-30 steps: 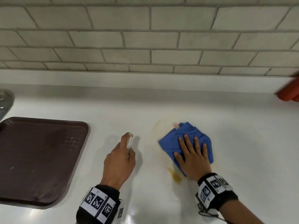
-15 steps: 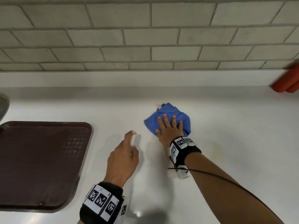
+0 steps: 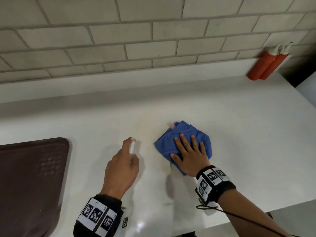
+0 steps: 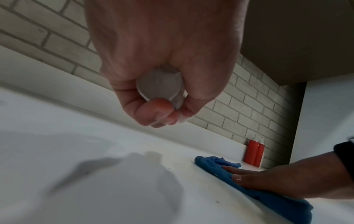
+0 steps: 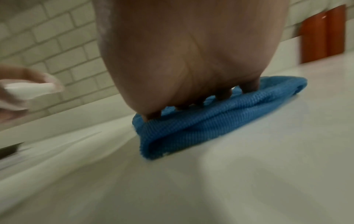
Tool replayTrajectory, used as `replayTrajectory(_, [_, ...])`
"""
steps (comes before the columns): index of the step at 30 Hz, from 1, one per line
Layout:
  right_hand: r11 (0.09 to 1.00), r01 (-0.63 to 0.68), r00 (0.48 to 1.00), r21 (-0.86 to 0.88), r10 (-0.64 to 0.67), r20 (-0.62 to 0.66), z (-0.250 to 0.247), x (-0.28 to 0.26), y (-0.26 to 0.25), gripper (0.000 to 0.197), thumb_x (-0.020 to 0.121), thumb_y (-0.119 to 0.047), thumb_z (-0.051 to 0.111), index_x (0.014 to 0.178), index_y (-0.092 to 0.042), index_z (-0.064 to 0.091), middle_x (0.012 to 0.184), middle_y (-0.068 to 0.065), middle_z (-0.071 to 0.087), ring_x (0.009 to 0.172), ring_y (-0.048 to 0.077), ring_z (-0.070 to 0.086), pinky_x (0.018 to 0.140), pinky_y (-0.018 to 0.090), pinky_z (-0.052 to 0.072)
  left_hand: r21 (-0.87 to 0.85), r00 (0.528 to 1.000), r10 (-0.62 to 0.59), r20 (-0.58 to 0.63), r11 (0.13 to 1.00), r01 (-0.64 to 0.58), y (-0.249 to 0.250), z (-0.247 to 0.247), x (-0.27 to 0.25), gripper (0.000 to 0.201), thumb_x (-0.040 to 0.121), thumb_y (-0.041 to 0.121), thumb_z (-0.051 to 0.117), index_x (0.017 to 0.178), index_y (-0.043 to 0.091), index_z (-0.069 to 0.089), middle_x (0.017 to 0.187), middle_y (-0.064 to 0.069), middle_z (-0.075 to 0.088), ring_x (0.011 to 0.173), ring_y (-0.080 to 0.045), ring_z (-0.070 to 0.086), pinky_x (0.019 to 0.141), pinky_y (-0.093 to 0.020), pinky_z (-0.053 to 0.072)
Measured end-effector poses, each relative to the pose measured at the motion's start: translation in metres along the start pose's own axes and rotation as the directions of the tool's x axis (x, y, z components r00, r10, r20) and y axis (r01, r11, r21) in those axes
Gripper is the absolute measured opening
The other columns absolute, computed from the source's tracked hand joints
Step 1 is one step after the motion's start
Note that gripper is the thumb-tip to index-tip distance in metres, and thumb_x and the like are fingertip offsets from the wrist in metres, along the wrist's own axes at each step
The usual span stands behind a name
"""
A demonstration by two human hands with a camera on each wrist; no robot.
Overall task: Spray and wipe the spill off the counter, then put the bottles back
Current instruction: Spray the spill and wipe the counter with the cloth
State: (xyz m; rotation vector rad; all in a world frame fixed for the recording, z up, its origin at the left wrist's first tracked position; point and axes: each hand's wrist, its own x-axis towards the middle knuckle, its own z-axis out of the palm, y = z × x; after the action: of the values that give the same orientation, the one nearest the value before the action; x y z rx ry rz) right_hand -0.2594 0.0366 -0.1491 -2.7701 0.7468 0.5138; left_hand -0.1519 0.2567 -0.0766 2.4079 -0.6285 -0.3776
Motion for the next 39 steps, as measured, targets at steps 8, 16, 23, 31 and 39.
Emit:
replayTrajectory(8, [0.988,-0.141,0.990,0.064,0.138,0.039,-0.015,0.003,0.055,0.073,0.092,-0.069,0.014,0.151,-0.036,-0.012,0.162,-0.008,-0.017,0.148,0.031,-0.014,0.118,0.057,-0.002,0.060,1.000,-0.004,-0.002,0.998,0.005,0.019,0.010,-0.009,0.043,0.095,0.016,0.047,0.133,0.034,0.037,0.068,0.005,0.057,0.062,-0.018,0.058,0.063,-0.041,0.051])
replayTrajectory(16, [0.989,-0.140,0.990,0.041,0.140,-0.003,0.021,-0.065,0.057,0.097,0.078,-0.074,-0.018,0.153,-0.025,0.018,0.161,0.002,0.014,0.145,0.043,0.019,0.110,0.064,0.024,0.062,0.999,-0.018,-0.041,0.998,0.021,0.034,0.021,-0.019,0.049,0.097,0.019,0.048,0.139,0.038,0.033,0.077,0.005,0.059,0.069,-0.022,0.061,0.065,-0.039,0.051])
replayTrajectory(23, [0.991,-0.120,0.992,0.055,0.122,-0.032,0.016,-0.040,0.053,0.098,0.074,-0.075,-0.021,0.155,-0.025,0.004,0.164,0.005,0.000,0.147,0.044,-0.001,0.112,0.066,0.006,0.070,0.992,-0.023,-0.124,0.997,0.032,0.039,0.025,-0.023,0.042,0.096,0.018,0.049,0.134,0.032,0.036,0.080,0.001,0.060,0.068,-0.028,0.061,0.062,-0.038,0.049])
replayTrajectory(31, [0.995,-0.062,0.998,0.074,0.062,0.000,-0.013,0.042,0.021,0.071,0.095,-0.063,0.013,0.152,-0.031,-0.013,0.161,-0.002,-0.021,0.145,0.039,-0.021,0.115,0.063,-0.005,-0.024,0.995,-0.042,-0.094,0.999,0.040,0.033,0.019,-0.035,0.068,0.095,0.016,0.053,0.149,0.045,0.024,0.124,0.006,0.057,0.103,-0.017,0.061,0.085,-0.035,0.048])
replayTrajectory(39, [0.998,0.059,0.996,0.015,-0.060,0.058,-0.017,0.060,-0.026,0.071,0.095,-0.063,0.010,0.151,-0.029,-0.017,0.160,-0.003,-0.025,0.143,0.039,-0.026,0.113,0.064,-0.012,-0.122,0.990,-0.053,-0.134,0.992,0.036,0.023,0.007,-0.039,0.066,0.097,0.012,0.051,0.146,0.047,0.026,0.107,0.006,0.057,0.085,-0.016,0.061,0.083,-0.040,0.052])
